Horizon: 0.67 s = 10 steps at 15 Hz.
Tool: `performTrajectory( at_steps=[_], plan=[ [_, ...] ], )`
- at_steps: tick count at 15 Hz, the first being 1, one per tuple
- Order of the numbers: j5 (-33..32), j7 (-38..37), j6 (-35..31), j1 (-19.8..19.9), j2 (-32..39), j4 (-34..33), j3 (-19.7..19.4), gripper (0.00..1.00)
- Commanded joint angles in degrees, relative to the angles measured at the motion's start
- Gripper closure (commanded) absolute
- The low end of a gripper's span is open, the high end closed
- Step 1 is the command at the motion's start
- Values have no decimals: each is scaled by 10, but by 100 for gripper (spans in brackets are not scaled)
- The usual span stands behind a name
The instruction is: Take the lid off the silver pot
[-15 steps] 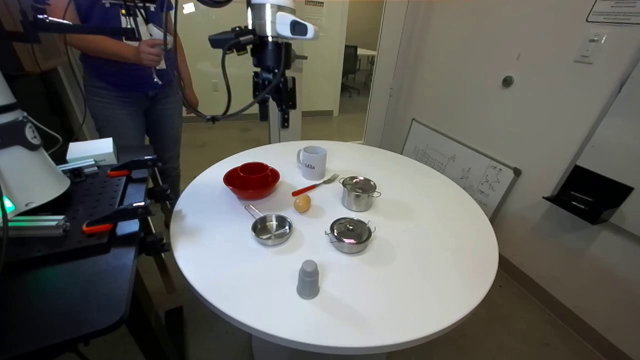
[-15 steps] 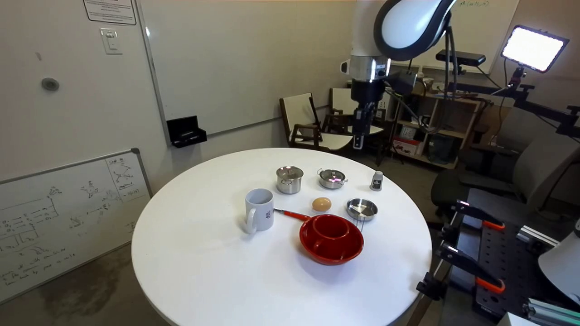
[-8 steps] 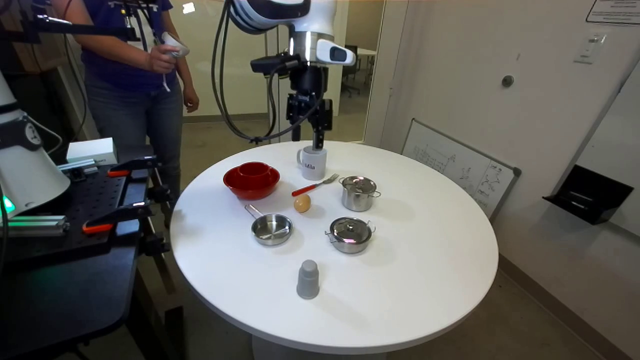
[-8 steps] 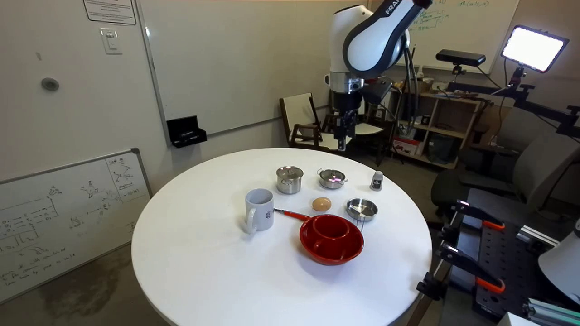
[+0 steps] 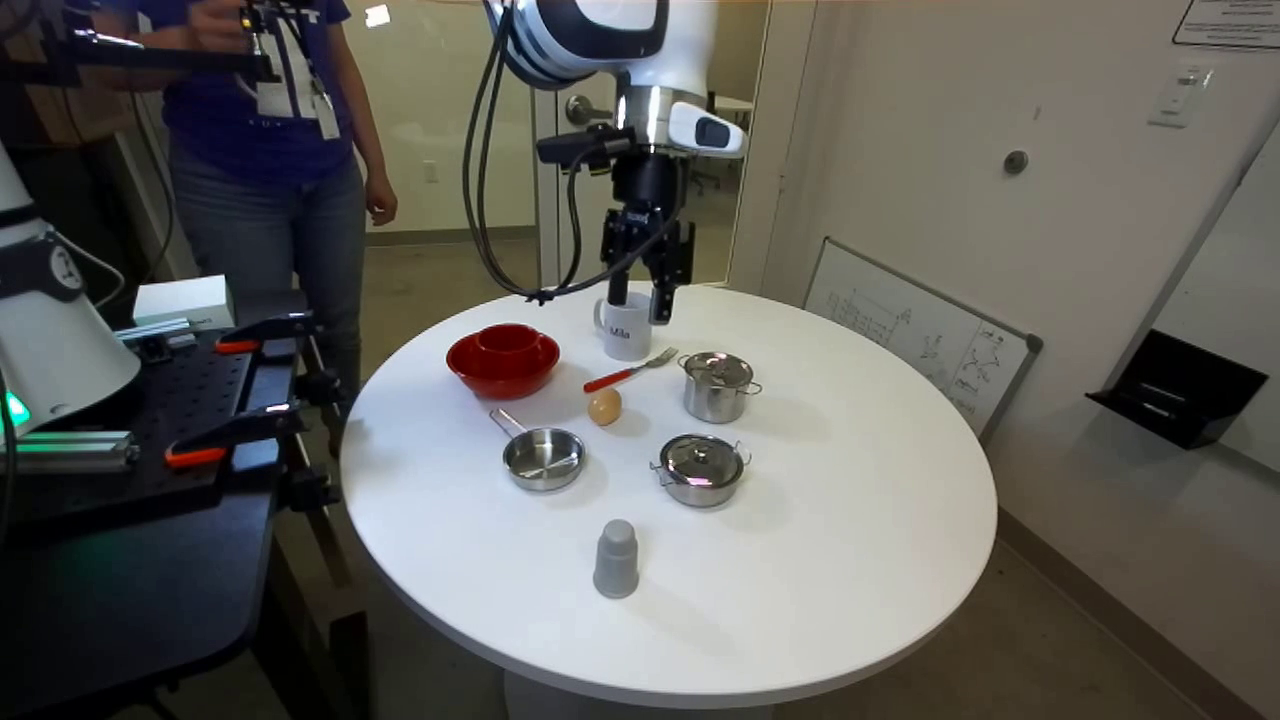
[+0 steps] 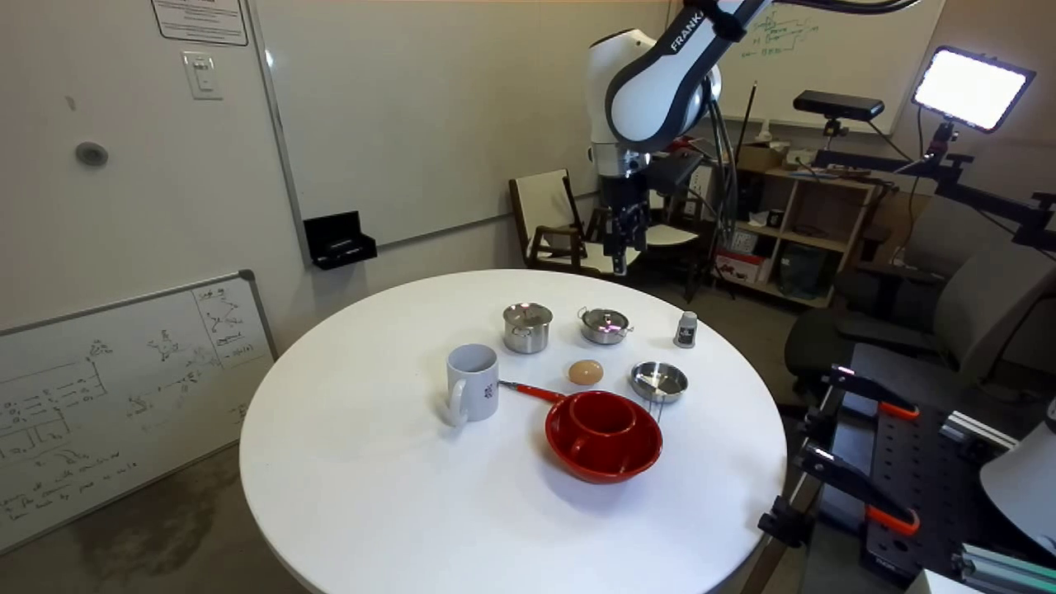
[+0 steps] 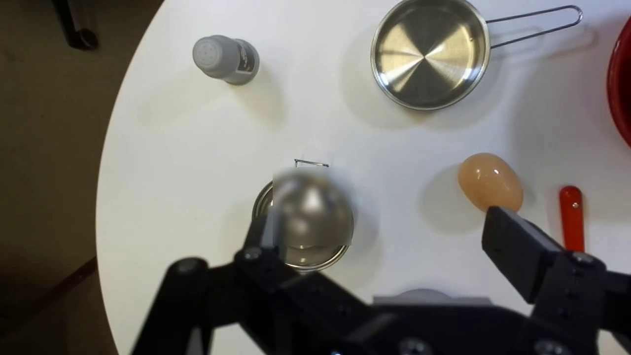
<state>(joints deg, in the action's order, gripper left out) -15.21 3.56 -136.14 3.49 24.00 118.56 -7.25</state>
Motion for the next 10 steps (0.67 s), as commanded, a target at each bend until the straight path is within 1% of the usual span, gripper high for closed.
performTrajectory(
  at_steps=[1, 5, 7, 10],
  plan=[
    [-1, 0, 2, 2, 0, -1, 3, 0],
    [-1, 0, 2, 2, 0, -1, 3, 0],
    [25, -3, -11, 13, 21, -15, 7, 0],
    [77, 5, -88, 39, 63, -27, 16, 0]
  ],
)
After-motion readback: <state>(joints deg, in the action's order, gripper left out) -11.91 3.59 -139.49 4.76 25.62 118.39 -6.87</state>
